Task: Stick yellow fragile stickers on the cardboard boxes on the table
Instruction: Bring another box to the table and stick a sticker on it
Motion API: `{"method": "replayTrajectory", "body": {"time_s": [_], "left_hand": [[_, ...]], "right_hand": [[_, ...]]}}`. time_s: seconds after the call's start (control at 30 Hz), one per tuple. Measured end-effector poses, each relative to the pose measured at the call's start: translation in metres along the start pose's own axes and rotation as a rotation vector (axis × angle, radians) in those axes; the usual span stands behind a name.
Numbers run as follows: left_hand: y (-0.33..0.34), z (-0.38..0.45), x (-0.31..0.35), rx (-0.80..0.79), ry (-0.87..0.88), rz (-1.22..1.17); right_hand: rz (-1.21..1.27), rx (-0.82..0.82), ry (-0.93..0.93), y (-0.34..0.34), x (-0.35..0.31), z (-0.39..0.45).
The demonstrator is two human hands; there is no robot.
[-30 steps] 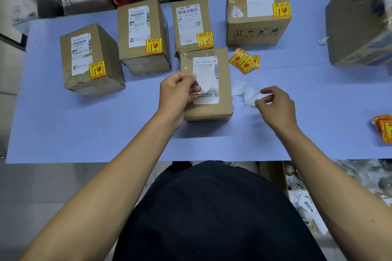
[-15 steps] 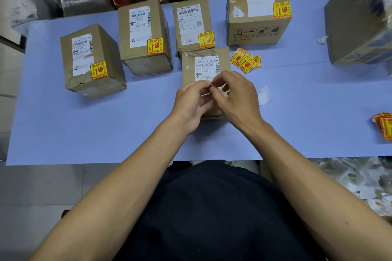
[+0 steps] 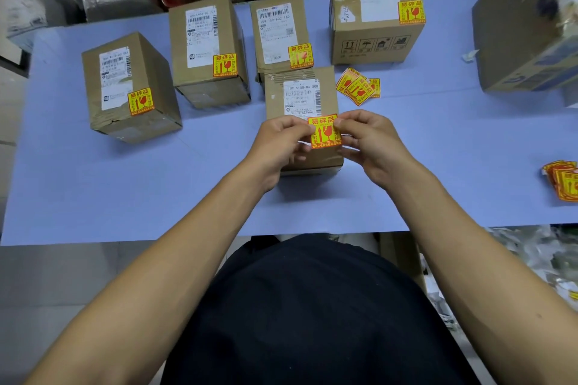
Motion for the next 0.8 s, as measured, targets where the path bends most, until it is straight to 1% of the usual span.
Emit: {"method": "replayTrajectory", "body": {"time_s": [0.07, 0.13, 0.27, 0.4, 0.5, 0.57, 0.67, 0.8], "left_hand": [[0.002, 0.003, 0.000, 0.001, -0.001, 0.036], [0.003, 0.006, 0.000, 0.005, 0.006, 0.102], [0.006, 0.014, -0.003, 0.052, 0.041, 0.314], [0.005, 0.018, -0.010, 0.051, 0.050, 0.478], [0.006, 0.019, -0.014, 0.052, 0.088, 0.686], [0.007, 0.019, -0.015, 0.061, 0.100, 0.784], [0.008, 0.020, -0.014, 0.072, 0.106, 0.855], [0.009, 0.021, -0.015, 0.084, 0.118, 0.866]], "right_hand": [[-0.134, 0.065, -0.042, 0.000, 0.001, 0.002], [-0.189, 0.100, -0.072, 0.000, 0.002, 0.003], [-0.301, 0.163, -0.119, -0.002, 0.009, 0.006], [-0.337, 0.173, -0.104, -0.008, 0.022, 0.010], [-0.375, 0.179, -0.111, -0.013, 0.033, 0.011], [-0.382, 0.186, -0.127, -0.014, 0.039, 0.012], [-0.404, 0.207, -0.173, -0.014, 0.043, 0.012], [-0.430, 0.246, -0.198, -0.013, 0.046, 0.012]]}}
Point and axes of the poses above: each hand's wrist, its own z-axis towards the middle knuckle, its own y-axis out of the palm, x = y × z, the point moved 1 cm from there along z, towards the middle knuckle, and after that the axes turned 6 degrees about -x, right-handed, at the moved point
